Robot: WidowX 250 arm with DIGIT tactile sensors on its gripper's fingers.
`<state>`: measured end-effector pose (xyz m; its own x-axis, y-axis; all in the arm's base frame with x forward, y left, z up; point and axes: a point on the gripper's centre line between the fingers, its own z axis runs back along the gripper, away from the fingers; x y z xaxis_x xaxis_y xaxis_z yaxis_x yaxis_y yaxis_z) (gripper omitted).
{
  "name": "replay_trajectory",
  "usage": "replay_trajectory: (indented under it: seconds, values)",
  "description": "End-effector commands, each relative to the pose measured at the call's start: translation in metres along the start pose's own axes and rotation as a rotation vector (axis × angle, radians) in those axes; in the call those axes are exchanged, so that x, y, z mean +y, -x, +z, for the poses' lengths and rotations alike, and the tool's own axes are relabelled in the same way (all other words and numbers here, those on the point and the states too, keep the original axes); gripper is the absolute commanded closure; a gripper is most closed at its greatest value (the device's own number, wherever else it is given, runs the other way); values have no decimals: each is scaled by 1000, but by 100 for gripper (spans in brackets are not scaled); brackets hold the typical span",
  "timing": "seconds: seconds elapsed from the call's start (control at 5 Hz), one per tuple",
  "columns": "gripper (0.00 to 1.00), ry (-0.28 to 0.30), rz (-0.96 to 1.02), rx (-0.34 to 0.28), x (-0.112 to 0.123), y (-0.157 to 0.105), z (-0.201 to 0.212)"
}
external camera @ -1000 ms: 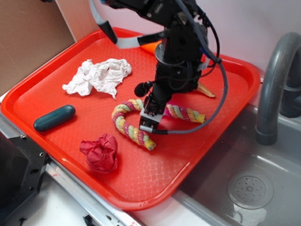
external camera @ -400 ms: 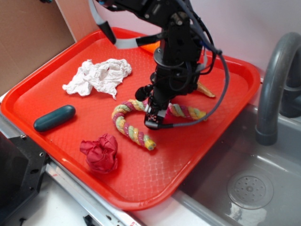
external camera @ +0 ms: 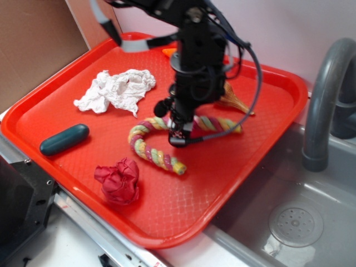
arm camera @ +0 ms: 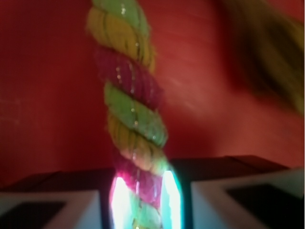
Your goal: Grab the multicolored rope.
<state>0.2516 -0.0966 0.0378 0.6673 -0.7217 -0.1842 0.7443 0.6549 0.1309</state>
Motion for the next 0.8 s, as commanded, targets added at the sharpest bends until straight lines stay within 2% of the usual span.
replay_trajectory:
  seconds: [0.0,0.2,0.4,0.6]
  values:
    - [100,-51,532,-150,21,46,101]
    - [100,-81,680,-154,22,69,137]
    - [100,-59,785,-164,20,89,165]
    - [100,-81,817,-160,18,95,171]
